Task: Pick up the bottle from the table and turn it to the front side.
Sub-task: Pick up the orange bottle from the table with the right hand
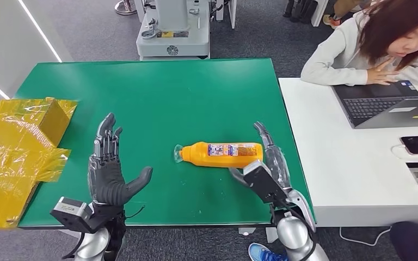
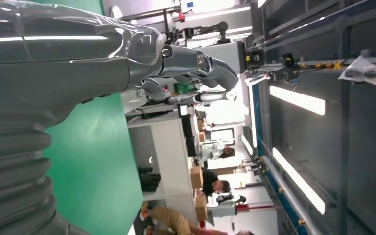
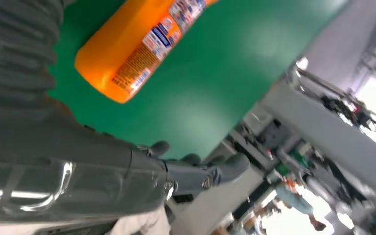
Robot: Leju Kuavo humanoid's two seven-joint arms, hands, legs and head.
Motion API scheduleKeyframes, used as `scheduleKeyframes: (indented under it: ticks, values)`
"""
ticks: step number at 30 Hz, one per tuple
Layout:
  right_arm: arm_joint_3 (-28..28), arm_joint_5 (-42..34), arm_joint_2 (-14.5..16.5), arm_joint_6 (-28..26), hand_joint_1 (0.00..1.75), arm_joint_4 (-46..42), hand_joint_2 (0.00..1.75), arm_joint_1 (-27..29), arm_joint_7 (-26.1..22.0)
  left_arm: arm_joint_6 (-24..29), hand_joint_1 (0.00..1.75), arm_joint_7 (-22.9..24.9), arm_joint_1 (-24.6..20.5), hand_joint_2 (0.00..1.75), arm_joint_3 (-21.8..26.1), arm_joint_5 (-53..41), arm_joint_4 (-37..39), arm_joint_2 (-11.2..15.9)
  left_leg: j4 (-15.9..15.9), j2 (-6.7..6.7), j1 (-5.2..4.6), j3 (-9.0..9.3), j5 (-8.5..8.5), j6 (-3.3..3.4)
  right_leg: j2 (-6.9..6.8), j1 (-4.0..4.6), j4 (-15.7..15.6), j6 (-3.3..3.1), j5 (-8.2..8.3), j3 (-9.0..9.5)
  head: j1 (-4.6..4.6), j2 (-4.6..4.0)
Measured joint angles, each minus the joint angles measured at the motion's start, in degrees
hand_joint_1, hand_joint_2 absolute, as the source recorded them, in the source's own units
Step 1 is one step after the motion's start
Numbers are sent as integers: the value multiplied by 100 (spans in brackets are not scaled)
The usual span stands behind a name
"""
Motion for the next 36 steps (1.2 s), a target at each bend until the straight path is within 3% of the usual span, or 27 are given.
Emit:
scheduleKeyframes:
  ticks: [9, 15, 24, 36]
  values:
    - [409, 278, -388, 1186, 0, 2063, 175, -1628, 316, -260, 0, 215, -272, 175, -142, 27, 179, -13, 3, -2, 0, -1, 12, 2, -1, 0, 1, 1, 13, -1, 0, 0]
    - [968, 339, -422, 1466, 0, 3358, 175, -2398, 315, -392, 0, 329, -433, 175, -201, 51, 295, -44, 2, -2, 1, -1, 13, 0, 0, 1, 2, 1, 13, -3, -1, 0]
    - [1819, 254, -423, 1866, 0, 4578, 175, -3119, 119, -422, 0, 373, -596, 175, -200, 9, 499, -63, 3, -1, 0, -1, 13, 0, 0, 0, 1, 2, 13, -3, 1, 0]
    - [2749, 425, -412, 2262, 0, 5226, 175, -3760, 312, -558, 0, 378, -581, 175, -180, 388, 668, 26, 2, -2, 0, -1, 17, 1, -1, 0, 3, 2, 14, -1, -1, 0]
